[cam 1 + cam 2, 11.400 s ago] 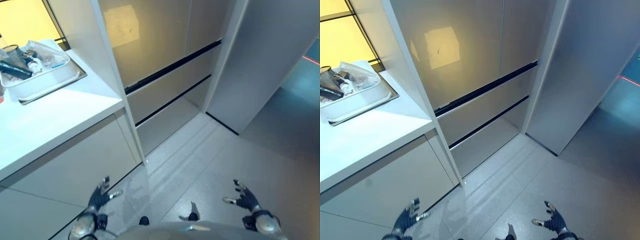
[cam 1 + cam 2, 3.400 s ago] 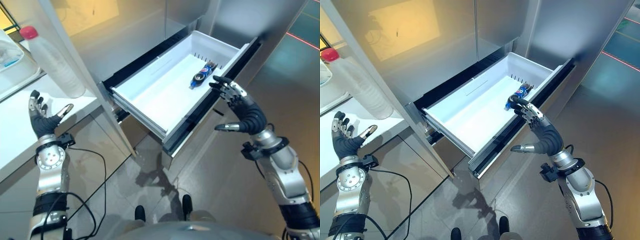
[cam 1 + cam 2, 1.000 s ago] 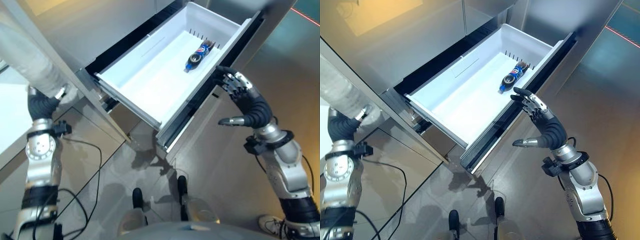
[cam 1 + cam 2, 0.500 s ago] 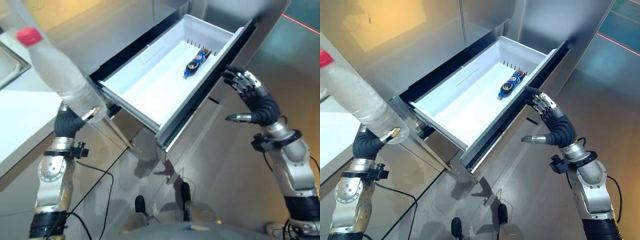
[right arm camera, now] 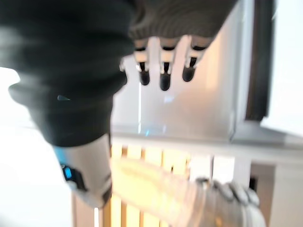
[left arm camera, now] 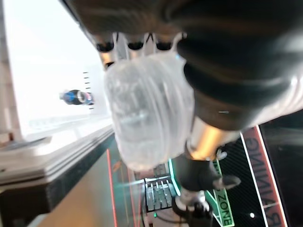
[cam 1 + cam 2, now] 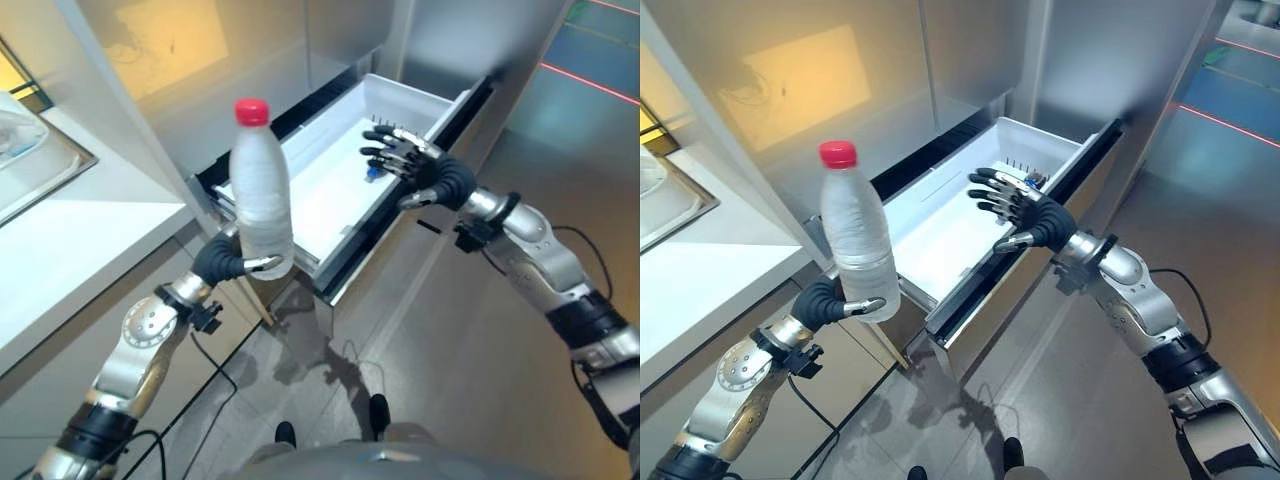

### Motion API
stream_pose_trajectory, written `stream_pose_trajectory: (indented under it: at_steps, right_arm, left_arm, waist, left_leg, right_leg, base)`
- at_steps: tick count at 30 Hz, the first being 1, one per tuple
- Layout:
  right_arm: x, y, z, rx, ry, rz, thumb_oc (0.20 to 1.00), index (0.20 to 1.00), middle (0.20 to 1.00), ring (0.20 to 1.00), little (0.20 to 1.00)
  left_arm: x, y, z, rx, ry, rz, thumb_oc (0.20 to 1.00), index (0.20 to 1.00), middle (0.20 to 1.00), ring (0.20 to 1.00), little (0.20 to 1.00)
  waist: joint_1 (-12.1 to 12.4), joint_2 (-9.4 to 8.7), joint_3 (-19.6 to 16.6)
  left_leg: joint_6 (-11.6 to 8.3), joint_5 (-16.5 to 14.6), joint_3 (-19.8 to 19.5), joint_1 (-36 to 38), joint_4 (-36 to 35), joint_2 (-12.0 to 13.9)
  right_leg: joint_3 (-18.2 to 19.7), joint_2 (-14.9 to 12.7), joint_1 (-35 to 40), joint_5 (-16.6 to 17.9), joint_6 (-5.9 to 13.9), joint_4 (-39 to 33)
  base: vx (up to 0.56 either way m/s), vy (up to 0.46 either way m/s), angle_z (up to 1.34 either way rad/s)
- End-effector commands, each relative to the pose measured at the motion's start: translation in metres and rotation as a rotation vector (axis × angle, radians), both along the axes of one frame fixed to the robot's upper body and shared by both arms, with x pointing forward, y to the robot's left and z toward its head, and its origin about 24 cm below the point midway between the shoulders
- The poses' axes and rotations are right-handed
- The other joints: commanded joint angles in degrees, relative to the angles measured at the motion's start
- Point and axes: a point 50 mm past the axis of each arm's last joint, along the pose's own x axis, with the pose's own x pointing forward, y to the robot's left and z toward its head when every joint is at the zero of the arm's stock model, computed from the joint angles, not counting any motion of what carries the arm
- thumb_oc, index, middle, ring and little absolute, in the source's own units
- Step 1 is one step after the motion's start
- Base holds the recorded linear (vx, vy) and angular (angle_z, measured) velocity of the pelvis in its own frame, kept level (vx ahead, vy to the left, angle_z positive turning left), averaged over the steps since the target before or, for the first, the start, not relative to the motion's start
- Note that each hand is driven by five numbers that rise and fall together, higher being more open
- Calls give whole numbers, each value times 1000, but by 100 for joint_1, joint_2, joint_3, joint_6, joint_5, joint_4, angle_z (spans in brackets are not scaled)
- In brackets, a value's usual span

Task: Take the drinks into the refrigerator

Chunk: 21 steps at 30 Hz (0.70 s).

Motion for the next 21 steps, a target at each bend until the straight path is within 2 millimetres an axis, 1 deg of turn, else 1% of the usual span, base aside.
stream_pose_trajectory:
  at_steps: [1, 2, 3, 4, 6, 8, 9, 10, 11, 14, 17, 18, 19, 21]
  right_arm:
    - [1, 25, 9, 126, 32, 119, 1000, 1000, 1000, 1000, 1000]
    - [1, 25, 9, 126, 32, 119, 1000, 1000, 1000, 1000, 1000]
    - [-3, 37, 2, 151, 73, 175, 1000, 1000, 1000, 1000, 1000]
    - [-4, 43, -2, 150, 94, 198, 1000, 1000, 1000, 1000, 1000]
    - [-11, 55, -4, 134, 99, 261, 1000, 1000, 1000, 1000, 1000]
    - [-15, 62, -4, 130, 101, 298, 1000, 1000, 1000, 1000, 1000]
    - [-15, 62, -4, 130, 101, 298, 1000, 1000, 1000, 1000, 1000]
    - [-20, 72, -4, 129, 106, 346, 1000, 1000, 1000, 1000, 1000]
    - [-22, 76, -4, 128, 110, 367, 1000, 1000, 1000, 1000, 1000]
    - [-28, 90, 1, 103, 102, 444, 1000, 1000, 1000, 1000, 1000]
    - [-27, 101, 7, 107, 101, 477, 1000, 1000, 1000, 1000, 1000]
    - [-28, 109, 12, 101, 88, 505, 1000, 1000, 1000, 1000, 1000]
    - [-27, 110, 13, 101, 85, 505, 1000, 1000, 1000, 1000, 1000]
    - [-26, 119, 17, 80, 69, 517, 1000, 1000, 1000, 1000, 1000]
  left_arm:
    - [15, -4, 52, -80, -244, -35, 200, 200, 200, 200, 200]
    - [15, -4, 52, -80, -244, -35, 200, 200, 200, 200, 200]
    - [16, -5, 51, -97, -244, -26, 200, 200, 200, 200, 200]
    - [17, -6, 51, -92, -251, -23, 200, 200, 200, 200, 200]
    - [19, -7, 53, -87, -265, -15, 200, 200, 200, 200, 200]
    - [19, -6, 52, -87, -266, -4, 200, 200, 200, 200, 200]
    - [19, -6, 52, -87, -266, -4, 200, 200, 200, 200, 200]
    - [20, -5, 52, -78, -267, 9, 200, 200, 200, 200, 200]
    - [21, -5, 52, -73, -269, 14, 200, 200, 200, 200, 200]
    - [24, -2, 49, -58, -263, 41, 200, 200, 200, 200, 200]
    - [26, -3, 44, -35, -250, 50, 200, 200, 200, 200, 200]
    - [27, -5, 44, -9, -251, 42, 200, 200, 200, 200, 200]
    - [28, -6, 43, -2, -248, 37, 200, 200, 200, 200, 200]
    - [31, -8, 38, 9, -223, 30, 200, 200, 200, 200, 200]
  waist:
    - [39, -156, -245]
    - [37, -156, -245]
    - [36, -151, -243]
    - [43, -149, -237]
    - [39, -146, -236]
    - [40, -143, -243]
    - [39, -143, -242]
    - [53, -146, -246]
    - [52, -147, -245]
    - [65, -153, -260]
    - [91, -165, -270]
    - [99, -167, -275]
    - [100, -167, -271]
    - [105, -173, -282]
  left_leg:
    - [455, -791, -197, 208, 346, -515]
    - [455, -791, -198, 209, 346, -515]
    - [453, -790, -201, 224, 357, -515]
    - [450, -788, -199, 227, 361, -516]
    - [444, -792, -197, 233, 368, -511]
    - [442, -797, -189, 244, 373, -508]
    - [442, -797, -189, 245, 373, -508]
    - [448, -794, -199, 245, 380, -510]
    - [447, -791, -199, 243, 383, -508]
    - [449, -789, -194, 244, 384, -505]
    - [451, -787, -189, 252, 377, -505]
    - [453, -785, -189, 263, 370, -506]
    - [452, -783, -182, 268, 365, -506]
    - [454, -774, -176, 277, 348, -506]
  right_leg:
    - [-255, 10, 475, -988, 61, 382]
    - [-255, 10, 476, -989, 61, 381]
    - [-270, 6, 510, -988, 58, 373]
    - [-280, 2, 526, -987, 55, 366]
    - [-287, -3, 538, -985, 52, 353]
    - [-290, -3, 549, -985, 50, 344]
    - [-290, -2, 550, -985, 50, 343]
    - [-287, 0, 555, -987, 47, 341]
    - [-291, -3, 554, -986, 49, 345]
    - [-281, -4, 555, -978, 47, 348]
    - [-276, -8, 566, -967, 42, 335]
    - [-270, -5, 569, -960, 41, 328]
    - [-262, -3, 572, -957, 39, 324]
    - [-257, -7, 576, -940, 40, 309]
  base:
    - [0, 0, 0]
    - [0, 0, 0]
    - [0, 0, 0]
    - [0, 0, 0]
    - [0, 0, 0]
    - [0, 0, 0]
    - [0, 0, 0]
    - [0, 0, 0]
    - [0, 0, 0]
    - [0, 0, 0]
    - [0, 0, 0]
    - [0, 0, 0]
    - [0, 0, 0]
    - [0, 0, 0]
